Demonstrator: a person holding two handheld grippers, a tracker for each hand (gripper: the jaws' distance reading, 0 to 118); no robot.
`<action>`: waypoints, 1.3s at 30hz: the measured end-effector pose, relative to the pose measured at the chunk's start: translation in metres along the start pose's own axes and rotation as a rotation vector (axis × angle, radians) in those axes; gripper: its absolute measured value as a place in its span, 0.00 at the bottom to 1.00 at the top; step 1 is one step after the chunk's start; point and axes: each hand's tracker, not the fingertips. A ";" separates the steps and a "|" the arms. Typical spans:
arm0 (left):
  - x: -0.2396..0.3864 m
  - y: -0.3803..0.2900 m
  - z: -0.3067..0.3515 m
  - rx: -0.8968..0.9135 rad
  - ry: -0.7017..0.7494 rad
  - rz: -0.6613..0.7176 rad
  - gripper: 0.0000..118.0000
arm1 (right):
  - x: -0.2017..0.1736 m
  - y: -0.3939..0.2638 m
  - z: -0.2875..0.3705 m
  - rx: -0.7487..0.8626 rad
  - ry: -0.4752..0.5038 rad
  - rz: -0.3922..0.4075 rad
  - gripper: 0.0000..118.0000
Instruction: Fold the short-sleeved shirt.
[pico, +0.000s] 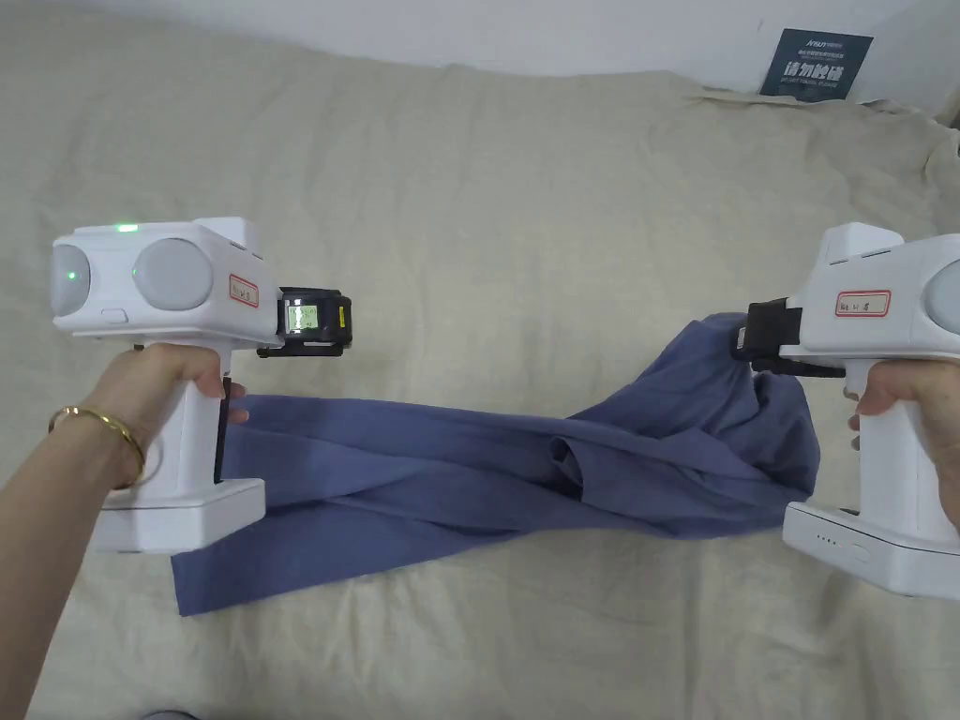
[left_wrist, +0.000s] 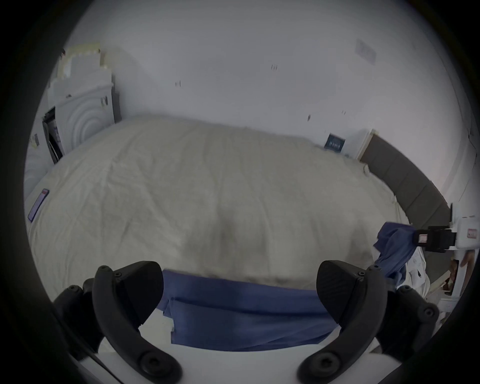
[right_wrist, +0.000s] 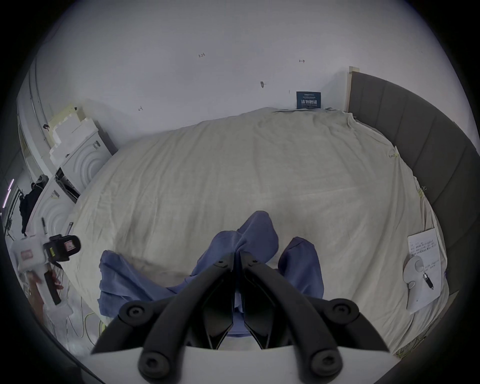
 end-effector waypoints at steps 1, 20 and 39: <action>-0.004 0.002 -0.009 -0.044 0.024 -0.012 1.00 | 0.000 -0.001 0.000 -0.001 0.000 -0.002 0.02; -0.059 -0.025 -0.080 -0.263 0.236 0.052 0.85 | 0.009 -0.005 -0.018 -0.034 -0.028 -0.045 0.02; -0.063 0.014 0.014 0.044 -0.010 0.237 0.00 | 0.004 0.002 0.009 0.011 -0.008 -0.060 0.02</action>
